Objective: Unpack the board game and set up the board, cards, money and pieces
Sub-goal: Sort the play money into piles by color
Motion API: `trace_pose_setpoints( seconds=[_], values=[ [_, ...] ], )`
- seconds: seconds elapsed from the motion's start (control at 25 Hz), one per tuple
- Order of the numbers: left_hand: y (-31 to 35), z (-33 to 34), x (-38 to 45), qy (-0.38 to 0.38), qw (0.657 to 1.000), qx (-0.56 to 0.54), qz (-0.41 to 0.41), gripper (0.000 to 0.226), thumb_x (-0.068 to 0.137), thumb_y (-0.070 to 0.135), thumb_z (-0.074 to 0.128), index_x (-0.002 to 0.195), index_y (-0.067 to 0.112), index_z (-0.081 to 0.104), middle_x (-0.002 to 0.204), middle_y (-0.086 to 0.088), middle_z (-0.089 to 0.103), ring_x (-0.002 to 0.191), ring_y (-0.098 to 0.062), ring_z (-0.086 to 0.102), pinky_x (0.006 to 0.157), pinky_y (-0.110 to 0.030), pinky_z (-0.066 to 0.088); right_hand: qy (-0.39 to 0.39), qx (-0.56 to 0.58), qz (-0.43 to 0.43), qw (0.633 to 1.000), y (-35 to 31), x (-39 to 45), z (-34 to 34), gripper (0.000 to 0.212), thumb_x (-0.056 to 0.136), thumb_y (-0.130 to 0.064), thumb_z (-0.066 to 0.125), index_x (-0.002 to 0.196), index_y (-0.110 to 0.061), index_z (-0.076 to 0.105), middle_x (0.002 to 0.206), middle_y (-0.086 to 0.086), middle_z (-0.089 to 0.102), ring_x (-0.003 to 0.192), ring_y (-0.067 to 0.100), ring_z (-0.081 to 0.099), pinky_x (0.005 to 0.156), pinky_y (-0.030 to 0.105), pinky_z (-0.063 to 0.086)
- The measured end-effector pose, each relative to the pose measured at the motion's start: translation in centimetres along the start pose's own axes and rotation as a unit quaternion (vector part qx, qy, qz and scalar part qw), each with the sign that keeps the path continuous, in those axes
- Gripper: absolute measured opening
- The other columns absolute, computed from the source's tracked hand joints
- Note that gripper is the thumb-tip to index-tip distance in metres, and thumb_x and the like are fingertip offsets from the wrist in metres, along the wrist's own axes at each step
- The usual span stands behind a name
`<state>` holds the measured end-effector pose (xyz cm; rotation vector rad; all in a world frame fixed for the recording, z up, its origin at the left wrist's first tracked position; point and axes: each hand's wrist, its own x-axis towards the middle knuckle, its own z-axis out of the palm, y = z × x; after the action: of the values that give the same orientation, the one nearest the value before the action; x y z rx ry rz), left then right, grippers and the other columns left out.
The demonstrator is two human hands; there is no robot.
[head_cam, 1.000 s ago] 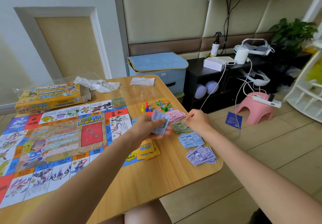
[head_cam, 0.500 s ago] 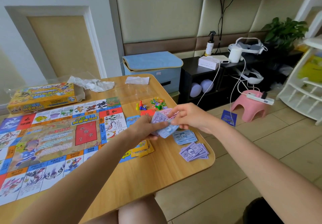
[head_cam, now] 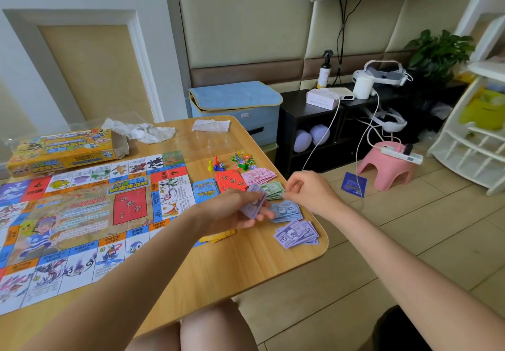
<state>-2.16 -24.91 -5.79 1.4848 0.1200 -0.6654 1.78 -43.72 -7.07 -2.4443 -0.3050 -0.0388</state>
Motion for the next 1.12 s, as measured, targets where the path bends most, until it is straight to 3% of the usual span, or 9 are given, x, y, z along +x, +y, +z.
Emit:
trace_pose_setpoints(
  seconds=[0.08, 0.16, 0.24, 0.4, 0.56, 0.76, 0.88, 0.96, 1.12],
  values=[
    [0.2, 0.0, -0.1, -0.013, 0.999, -0.044, -0.003, 0.024, 0.100, 0.016, 0.039, 0.099, 0.005, 0.060, 0.090, -0.011, 0.072, 0.067, -0.010, 0.067, 0.054, -0.018, 0.052, -0.004, 0.094, -0.004, 0.996, -1.3, 0.4, -0.6, 0.014, 0.083, -0.024, 0.068, 0.084, -0.010, 0.067, 0.069, -0.007, 0.058, 0.062, 0.006, 0.053, 0.056, 0.013, 0.039],
    [0.2, -0.2, -0.3, -0.011, 1.000, -0.012, 0.013, 0.021, 0.099, 0.011, 0.041, 0.100, 0.004, 0.061, 0.090, -0.008, 0.073, 0.074, -0.011, 0.070, 0.055, -0.018, 0.053, -0.073, 0.172, 0.008, 0.982, -2.4, 0.3, -0.7, 0.020, 0.085, -0.029, 0.066, 0.086, -0.009, 0.068, 0.063, -0.005, 0.059, 0.052, 0.007, 0.051, 0.053, 0.017, 0.041],
    [0.2, -0.2, -0.6, -0.014, 0.999, 0.024, 0.026, 0.016, 0.096, 0.010, 0.047, 0.100, 0.006, 0.062, 0.089, -0.006, 0.074, 0.076, -0.010, 0.071, 0.053, -0.015, 0.052, -0.112, 0.165, 0.008, 0.980, -2.9, 0.1, -0.3, 0.019, 0.083, -0.027, 0.069, 0.085, -0.009, 0.068, 0.060, -0.001, 0.060, 0.047, 0.005, 0.050, 0.050, 0.017, 0.042],
    [0.2, -0.4, -0.7, 0.016, 0.999, 0.016, 0.040, 0.021, 0.093, 0.015, 0.055, 0.105, 0.001, 0.062, 0.089, -0.011, 0.072, 0.074, -0.013, 0.071, 0.051, -0.016, 0.053, -0.115, 0.201, 0.014, 0.973, -3.0, 0.1, 0.0, 0.013, 0.083, -0.006, 0.068, 0.093, 0.001, 0.065, 0.066, 0.004, 0.059, 0.052, 0.008, 0.050, 0.048, 0.015, 0.042],
    [0.1, -0.6, -0.5, 0.055, 0.997, 0.005, 0.057, 0.012, 0.092, 0.012, 0.056, 0.092, 0.003, 0.064, 0.074, -0.006, 0.071, 0.062, -0.010, 0.068, 0.051, -0.017, 0.054, -0.139, 0.209, 0.013, 0.968, -3.1, 0.0, -0.6, 0.012, 0.083, -0.002, 0.067, 0.094, -0.004, 0.063, 0.069, 0.003, 0.059, 0.050, 0.006, 0.049, 0.048, 0.013, 0.042],
    [0.1, -0.3, -0.4, 0.086, 0.994, 0.041, 0.054, 0.008, 0.090, 0.008, 0.058, 0.083, 0.007, 0.060, 0.063, -0.001, 0.070, 0.054, -0.007, 0.066, 0.048, -0.016, 0.053, -0.187, 0.172, 0.027, 0.967, -2.2, -1.1, -2.2, 0.010, 0.083, 0.003, 0.064, 0.093, 0.003, 0.065, 0.055, 0.004, 0.058, 0.037, 0.002, 0.047, 0.041, 0.014, 0.038],
    [-0.3, 0.2, -0.6, 0.045, 0.996, 0.071, 0.034, 0.008, 0.092, 0.010, 0.056, 0.094, 0.004, 0.061, 0.074, -0.006, 0.073, 0.064, -0.010, 0.070, 0.052, -0.017, 0.054, -0.197, 0.191, 0.039, 0.961, -1.2, -1.9, -3.3, 0.005, 0.082, 0.004, 0.065, 0.083, 0.000, 0.062, 0.052, 0.003, 0.060, 0.037, 0.006, 0.052, 0.036, 0.015, 0.037],
    [-0.6, 0.3, -0.6, 0.022, 0.995, 0.097, 0.010, 0.015, 0.093, 0.011, 0.055, 0.102, 0.002, 0.062, 0.083, -0.010, 0.073, 0.070, -0.012, 0.071, 0.052, -0.017, 0.054, -0.213, 0.135, 0.049, 0.966, -0.7, -2.5, -3.0, 0.007, 0.082, 0.002, 0.067, 0.080, -0.002, 0.061, 0.050, 0.000, 0.059, 0.036, 0.005, 0.051, 0.035, 0.015, 0.036],
    [-1.1, 0.9, -0.8, 0.030, 0.987, 0.155, -0.041, 0.014, 0.092, 0.012, 0.055, 0.100, 0.002, 0.061, 0.075, -0.008, 0.073, 0.064, -0.013, 0.070, 0.052, -0.018, 0.055, -0.181, -0.028, 0.039, 0.982, 0.5, -3.3, -1.3, 0.015, 0.077, -0.014, 0.076, 0.077, -0.011, 0.061, 0.066, -0.002, 0.058, 0.049, 0.003, 0.049, 0.043, 0.012, 0.036]
  ],
)
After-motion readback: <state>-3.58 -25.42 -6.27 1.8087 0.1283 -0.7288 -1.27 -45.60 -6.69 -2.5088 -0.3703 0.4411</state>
